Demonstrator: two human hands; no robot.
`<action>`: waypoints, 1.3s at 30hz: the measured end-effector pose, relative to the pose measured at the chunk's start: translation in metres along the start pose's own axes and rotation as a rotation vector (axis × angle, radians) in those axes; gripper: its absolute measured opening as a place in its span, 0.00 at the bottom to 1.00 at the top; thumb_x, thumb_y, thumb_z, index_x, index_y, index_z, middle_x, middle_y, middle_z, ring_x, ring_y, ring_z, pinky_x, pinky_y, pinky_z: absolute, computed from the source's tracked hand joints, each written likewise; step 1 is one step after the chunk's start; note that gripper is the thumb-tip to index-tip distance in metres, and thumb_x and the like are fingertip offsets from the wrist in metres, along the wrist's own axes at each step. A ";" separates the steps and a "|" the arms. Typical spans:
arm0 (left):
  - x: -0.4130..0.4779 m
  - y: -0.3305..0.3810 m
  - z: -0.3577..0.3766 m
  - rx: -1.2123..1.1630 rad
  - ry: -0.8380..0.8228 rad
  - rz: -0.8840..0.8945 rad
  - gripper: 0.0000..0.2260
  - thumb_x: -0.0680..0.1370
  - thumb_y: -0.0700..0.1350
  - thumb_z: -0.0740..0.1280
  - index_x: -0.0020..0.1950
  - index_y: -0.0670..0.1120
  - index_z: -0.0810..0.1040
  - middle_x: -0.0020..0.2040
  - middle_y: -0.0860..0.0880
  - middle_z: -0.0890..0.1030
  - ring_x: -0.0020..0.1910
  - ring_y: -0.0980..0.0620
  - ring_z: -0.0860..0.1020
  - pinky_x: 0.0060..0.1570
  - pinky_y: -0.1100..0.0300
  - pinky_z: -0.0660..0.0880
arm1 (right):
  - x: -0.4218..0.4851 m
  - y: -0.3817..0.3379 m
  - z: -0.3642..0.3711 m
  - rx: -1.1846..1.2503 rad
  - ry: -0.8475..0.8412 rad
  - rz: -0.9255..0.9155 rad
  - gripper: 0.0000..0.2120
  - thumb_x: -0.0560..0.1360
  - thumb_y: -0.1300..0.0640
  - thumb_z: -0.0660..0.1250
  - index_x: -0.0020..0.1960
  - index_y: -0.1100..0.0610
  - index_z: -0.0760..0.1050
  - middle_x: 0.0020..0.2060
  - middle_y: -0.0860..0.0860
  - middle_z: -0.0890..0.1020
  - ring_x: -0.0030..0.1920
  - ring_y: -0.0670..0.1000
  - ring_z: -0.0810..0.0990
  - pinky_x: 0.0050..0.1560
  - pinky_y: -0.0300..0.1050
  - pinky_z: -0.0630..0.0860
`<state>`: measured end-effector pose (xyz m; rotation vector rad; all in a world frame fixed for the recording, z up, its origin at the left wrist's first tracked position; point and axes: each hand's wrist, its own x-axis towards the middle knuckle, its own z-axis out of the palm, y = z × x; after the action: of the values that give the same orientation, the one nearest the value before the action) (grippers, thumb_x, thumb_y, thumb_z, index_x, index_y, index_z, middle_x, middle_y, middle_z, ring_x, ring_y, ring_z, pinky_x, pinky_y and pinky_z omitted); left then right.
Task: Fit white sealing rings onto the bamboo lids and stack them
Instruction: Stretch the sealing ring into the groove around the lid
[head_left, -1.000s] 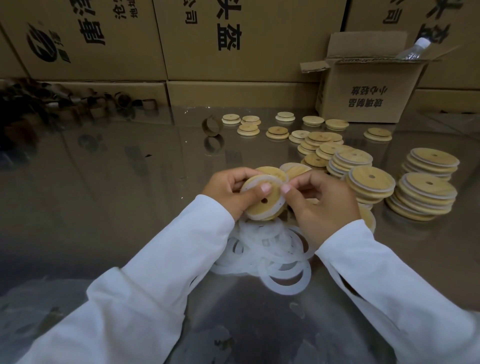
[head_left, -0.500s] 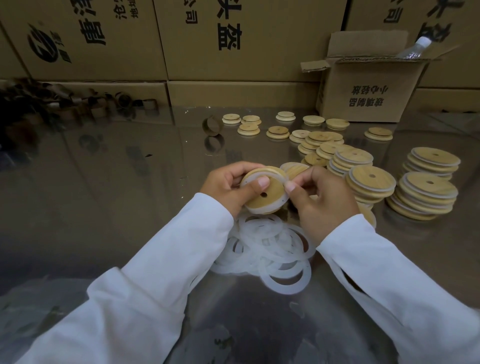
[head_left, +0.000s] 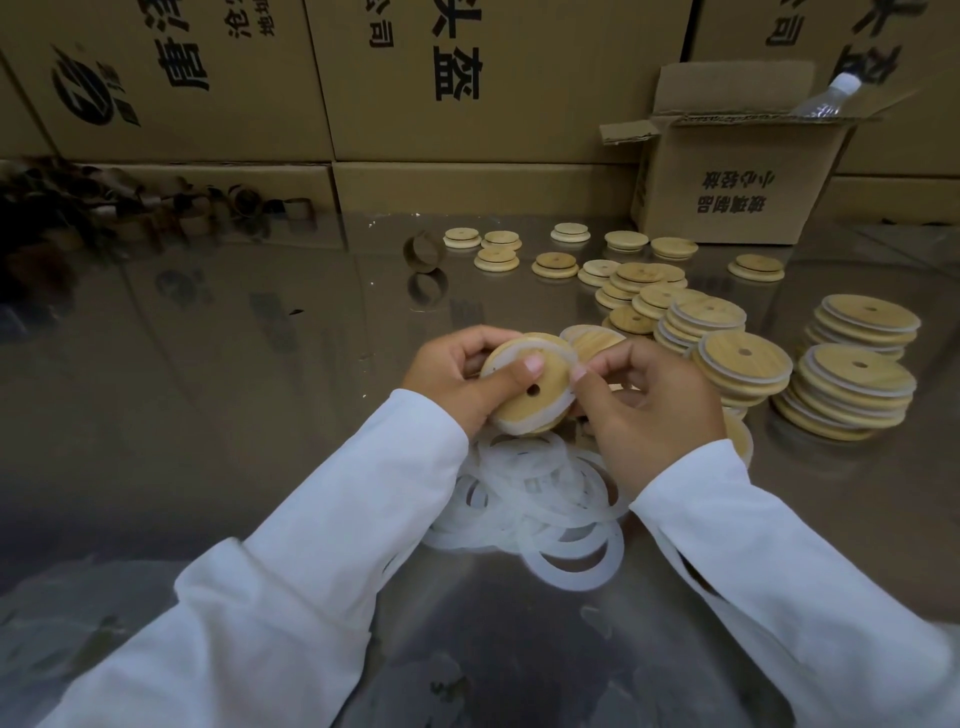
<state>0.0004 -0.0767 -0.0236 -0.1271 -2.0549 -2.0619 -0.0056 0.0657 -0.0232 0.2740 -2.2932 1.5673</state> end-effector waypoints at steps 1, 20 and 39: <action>0.000 0.000 0.000 0.016 -0.012 -0.005 0.05 0.71 0.39 0.70 0.45 0.46 0.80 0.36 0.50 0.82 0.36 0.56 0.80 0.36 0.64 0.77 | 0.000 0.000 0.000 -0.013 -0.010 -0.012 0.08 0.72 0.57 0.68 0.35 0.50 0.74 0.34 0.48 0.81 0.35 0.51 0.81 0.45 0.52 0.79; 0.000 0.001 -0.001 0.075 0.018 0.024 0.04 0.73 0.40 0.68 0.46 0.44 0.80 0.38 0.47 0.81 0.37 0.54 0.79 0.40 0.63 0.78 | -0.001 0.001 0.001 0.040 -0.060 -0.037 0.06 0.71 0.56 0.70 0.37 0.50 0.75 0.34 0.46 0.81 0.34 0.47 0.80 0.43 0.47 0.79; 0.002 0.000 -0.007 0.041 -0.015 0.000 0.04 0.72 0.40 0.67 0.46 0.45 0.80 0.39 0.46 0.82 0.37 0.54 0.80 0.43 0.60 0.78 | 0.003 0.003 -0.001 -0.040 -0.153 -0.119 0.11 0.73 0.60 0.67 0.35 0.50 0.71 0.34 0.45 0.79 0.39 0.43 0.77 0.41 0.33 0.72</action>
<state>-0.0011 -0.0838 -0.0233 -0.1359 -2.1053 -2.0234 -0.0093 0.0682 -0.0246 0.5271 -2.3709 1.4868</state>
